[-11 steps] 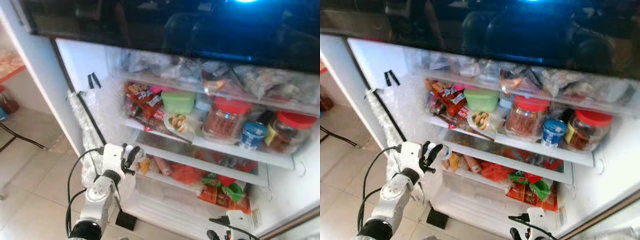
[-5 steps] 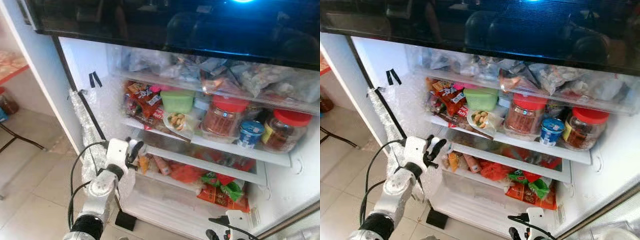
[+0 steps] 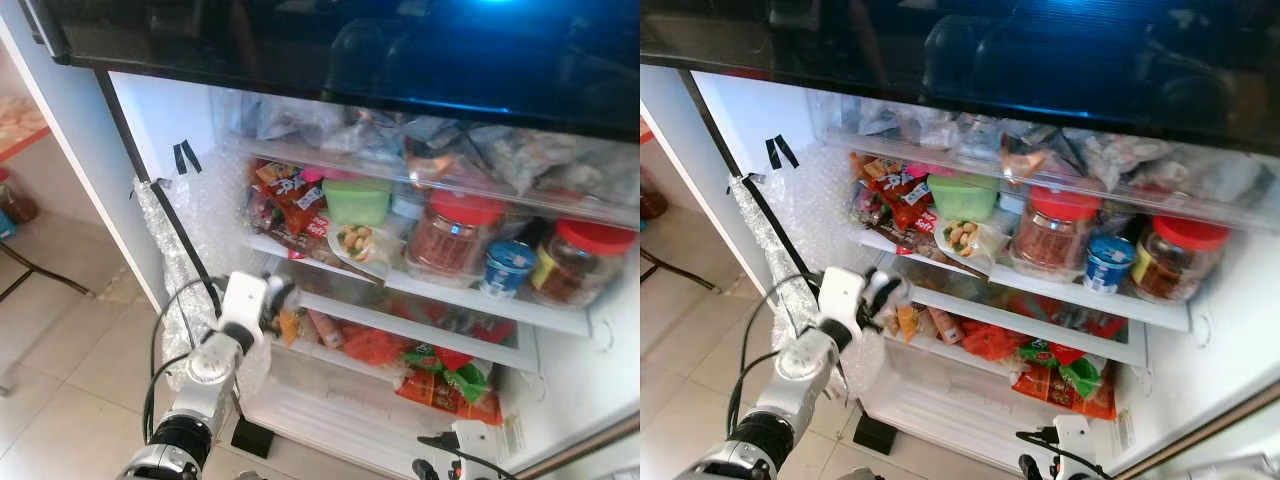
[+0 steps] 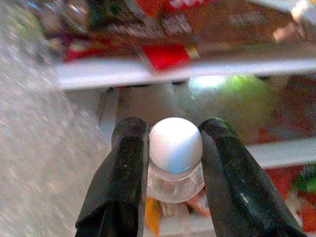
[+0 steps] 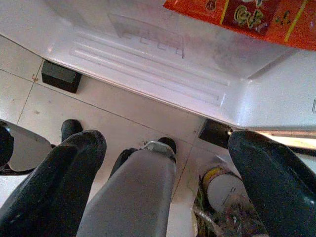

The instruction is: Restocking fridge

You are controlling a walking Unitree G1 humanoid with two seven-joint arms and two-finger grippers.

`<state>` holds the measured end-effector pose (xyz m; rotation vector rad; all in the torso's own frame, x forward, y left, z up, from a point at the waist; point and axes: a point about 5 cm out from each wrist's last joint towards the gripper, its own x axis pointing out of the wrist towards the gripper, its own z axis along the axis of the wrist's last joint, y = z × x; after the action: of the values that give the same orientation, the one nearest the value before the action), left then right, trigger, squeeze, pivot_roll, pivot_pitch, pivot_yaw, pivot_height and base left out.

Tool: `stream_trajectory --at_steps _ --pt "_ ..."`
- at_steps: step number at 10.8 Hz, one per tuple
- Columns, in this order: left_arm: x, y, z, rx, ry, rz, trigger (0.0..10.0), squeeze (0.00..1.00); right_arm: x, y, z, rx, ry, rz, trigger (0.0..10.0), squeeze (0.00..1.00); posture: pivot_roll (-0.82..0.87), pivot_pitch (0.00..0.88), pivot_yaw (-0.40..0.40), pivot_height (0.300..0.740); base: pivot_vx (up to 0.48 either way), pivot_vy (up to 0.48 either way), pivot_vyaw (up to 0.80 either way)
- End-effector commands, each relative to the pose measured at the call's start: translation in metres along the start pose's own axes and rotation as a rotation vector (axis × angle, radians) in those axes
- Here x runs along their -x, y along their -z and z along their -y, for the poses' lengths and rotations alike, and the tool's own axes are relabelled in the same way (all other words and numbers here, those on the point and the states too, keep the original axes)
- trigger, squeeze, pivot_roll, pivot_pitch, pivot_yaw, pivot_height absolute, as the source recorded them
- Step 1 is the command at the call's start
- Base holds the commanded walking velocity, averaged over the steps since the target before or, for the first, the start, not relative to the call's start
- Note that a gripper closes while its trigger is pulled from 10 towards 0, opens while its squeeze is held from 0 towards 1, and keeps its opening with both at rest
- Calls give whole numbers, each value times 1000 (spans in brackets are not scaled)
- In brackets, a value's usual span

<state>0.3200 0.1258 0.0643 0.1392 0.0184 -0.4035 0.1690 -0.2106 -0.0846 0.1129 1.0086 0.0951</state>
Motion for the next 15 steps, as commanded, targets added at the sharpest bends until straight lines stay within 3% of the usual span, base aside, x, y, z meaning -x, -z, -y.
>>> stream_trajectory --at_steps 1,4,5,7,8,9,10,12,13,15 --pt "-2 -3 -3 -50 28 3 10000 0 2 2 3 -9 10 12 10000 0 9 26 -3 677 0 0 0" --pt "-2 3 4 -503 261 -68 10000 0 5 12 6 -29 34 26 10000 0 -17 55 14 677 0 0 0" --pt "-4 3 5 -707 304 -71 10000 0 6 14 6 -39 41 37 10000 0 -24 59 19 677 0 0 0" --pt "-9 -4 -3 -854 245 -31 10000 0 6 17 6 -45 44 50 10000 0 -29 64 27 677 0 0 0" --pt "-11 -11 -15 -709 100 -12 10000 0 6 17 5 -40 41 53 10000 0 -30 63 30 677 0 0 0" --pt "-11 -12 -21 -442 11 -17 10000 0 6 17 4 -38 40 56 10000 0 -33 63 31 677 0 0 0" --pt "-11 -11 -21 -202 -37 -9 10000 0 6 17 3 -36 39 59 10000 0 -32 62 33 677 0 0 0" --pt "-7 -1 -11 118 -103 9 10000 0 5 16 2 -28 34 60 10000 0 -36 49 30 677 0 0 0" --pt "-4 2 -9 169 -94 21 10000 0 6 16 2 -32 35 73 10000 0 -41 47 27 677 0 0 0" --pt "-3 2 -1 41 8 32 10000 0 7 16 3 -35 36 88 10000 0 -48 48 25 677 0 0 0"
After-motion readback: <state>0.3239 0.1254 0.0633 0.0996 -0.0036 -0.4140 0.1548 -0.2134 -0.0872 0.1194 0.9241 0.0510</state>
